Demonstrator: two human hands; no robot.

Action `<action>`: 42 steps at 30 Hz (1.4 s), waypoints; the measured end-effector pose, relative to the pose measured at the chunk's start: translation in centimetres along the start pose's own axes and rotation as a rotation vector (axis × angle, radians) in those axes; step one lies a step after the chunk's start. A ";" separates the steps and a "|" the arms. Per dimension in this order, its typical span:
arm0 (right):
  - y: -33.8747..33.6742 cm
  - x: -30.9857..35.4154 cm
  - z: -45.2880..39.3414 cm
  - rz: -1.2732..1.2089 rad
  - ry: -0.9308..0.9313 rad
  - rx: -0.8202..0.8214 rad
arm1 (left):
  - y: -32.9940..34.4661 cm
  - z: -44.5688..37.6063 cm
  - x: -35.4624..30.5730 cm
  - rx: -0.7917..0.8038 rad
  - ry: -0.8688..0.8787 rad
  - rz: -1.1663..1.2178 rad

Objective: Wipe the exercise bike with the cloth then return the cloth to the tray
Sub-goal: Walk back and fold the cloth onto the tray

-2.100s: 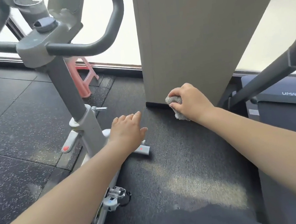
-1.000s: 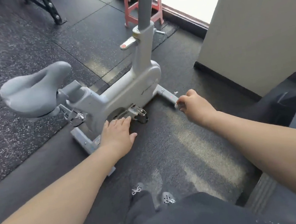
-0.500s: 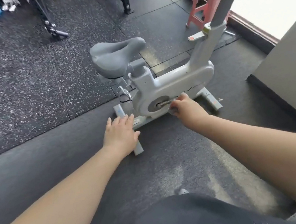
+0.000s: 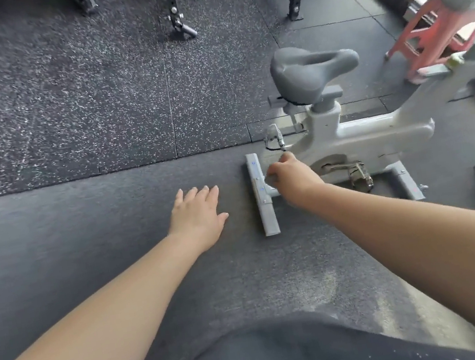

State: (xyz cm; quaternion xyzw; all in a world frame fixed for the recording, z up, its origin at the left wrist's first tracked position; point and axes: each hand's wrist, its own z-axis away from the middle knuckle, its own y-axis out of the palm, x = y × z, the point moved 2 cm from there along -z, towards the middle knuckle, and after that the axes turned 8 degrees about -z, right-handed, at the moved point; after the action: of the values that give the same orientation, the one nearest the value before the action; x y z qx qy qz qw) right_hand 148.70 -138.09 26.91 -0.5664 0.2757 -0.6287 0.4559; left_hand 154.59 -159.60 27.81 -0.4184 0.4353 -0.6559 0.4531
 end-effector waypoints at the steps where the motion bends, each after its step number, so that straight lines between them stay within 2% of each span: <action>1: 0.5 1.4 -0.6 0.009 -0.021 0.007 | 0.2 0.3 1.3 0.000 -0.019 0.007; 5: 1.8 6.2 -3.0 0.052 -0.109 0.042 | 1.0 0.9 5.9 0.011 -0.098 0.026; 12: 4.6 10.8 -9.6 0.017 -0.177 0.095 | 2.2 -1.9 11.6 0.056 -0.165 0.072; 28: 0.2 16.9 -30.4 0.005 -0.139 0.008 | -2.0 -20.5 24.5 0.012 -0.189 0.120; 34: -0.4 18.2 -36.2 -0.056 -0.069 -0.057 | -3.4 -27.4 29.0 0.003 -0.107 0.091; 42: -3.3 19.4 -44.4 -0.102 0.142 -0.222 | -7.1 -39.7 35.7 -0.045 0.125 -0.038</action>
State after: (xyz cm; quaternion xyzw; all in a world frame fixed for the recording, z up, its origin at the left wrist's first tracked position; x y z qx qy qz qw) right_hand 106.16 -161.40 29.52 -0.5808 0.3459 -0.6551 0.3374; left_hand 106.94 -184.74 29.35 -0.3950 0.4693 -0.6793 0.4028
